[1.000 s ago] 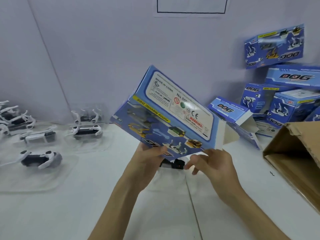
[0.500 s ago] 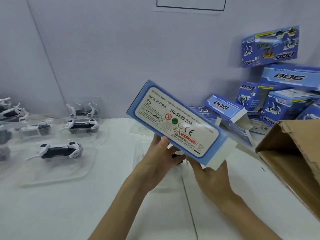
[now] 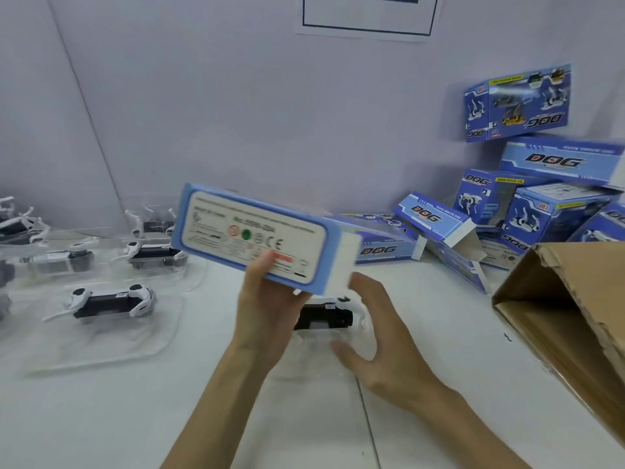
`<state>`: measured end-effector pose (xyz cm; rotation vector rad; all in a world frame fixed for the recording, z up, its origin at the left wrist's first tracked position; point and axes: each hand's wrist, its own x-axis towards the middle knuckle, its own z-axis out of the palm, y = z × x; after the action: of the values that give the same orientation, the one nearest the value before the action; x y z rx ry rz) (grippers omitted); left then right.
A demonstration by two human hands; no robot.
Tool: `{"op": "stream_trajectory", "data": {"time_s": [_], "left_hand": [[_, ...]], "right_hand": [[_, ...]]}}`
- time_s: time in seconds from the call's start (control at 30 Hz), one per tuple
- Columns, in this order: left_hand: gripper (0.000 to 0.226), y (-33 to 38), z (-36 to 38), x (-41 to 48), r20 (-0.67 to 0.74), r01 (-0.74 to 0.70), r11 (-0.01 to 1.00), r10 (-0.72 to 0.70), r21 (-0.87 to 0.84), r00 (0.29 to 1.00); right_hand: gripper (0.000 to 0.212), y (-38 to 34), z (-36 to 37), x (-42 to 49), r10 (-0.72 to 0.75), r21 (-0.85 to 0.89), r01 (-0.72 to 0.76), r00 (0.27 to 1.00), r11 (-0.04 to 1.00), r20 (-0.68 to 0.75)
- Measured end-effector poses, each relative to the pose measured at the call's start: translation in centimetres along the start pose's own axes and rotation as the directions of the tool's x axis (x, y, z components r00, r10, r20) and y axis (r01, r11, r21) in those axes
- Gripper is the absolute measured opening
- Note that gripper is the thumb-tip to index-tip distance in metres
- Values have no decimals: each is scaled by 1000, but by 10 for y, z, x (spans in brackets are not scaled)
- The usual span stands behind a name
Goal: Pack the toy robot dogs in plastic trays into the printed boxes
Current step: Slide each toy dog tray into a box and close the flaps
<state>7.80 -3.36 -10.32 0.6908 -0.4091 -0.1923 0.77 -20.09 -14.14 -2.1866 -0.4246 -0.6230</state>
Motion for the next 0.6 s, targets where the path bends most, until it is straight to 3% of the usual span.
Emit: {"op": "stream_trajectory", "data": {"time_s": [0.1,0.17,0.27,0.37,0.5,0.6], "left_hand": [[52,12,-15,5,-92,-31,992,20,-125,996],[54,17,-24,7,-135,-29,975,-2,-222,991],[71,23,-33,8,-180,-34,946,-26,-323,983],[65,27,-41,10,-209,-53,946,-16,-320,978],[67,25,-49,11,-287,4,970,-75,-242,955],[78,23,-51,11,-316,40,978,-105,-205,943]], "right_hand": [[81,10,-6,0,86,-264,-37,980,964,178],[77,15,-8,1,112,-329,-47,977,943,181],[68,10,-11,3,86,-334,-54,993,941,82],[69,8,-18,3,12,-286,-7,1000,958,15],[97,16,-29,2,114,-188,-83,980,979,163],[96,20,-32,2,206,-238,-146,946,960,250]]}}
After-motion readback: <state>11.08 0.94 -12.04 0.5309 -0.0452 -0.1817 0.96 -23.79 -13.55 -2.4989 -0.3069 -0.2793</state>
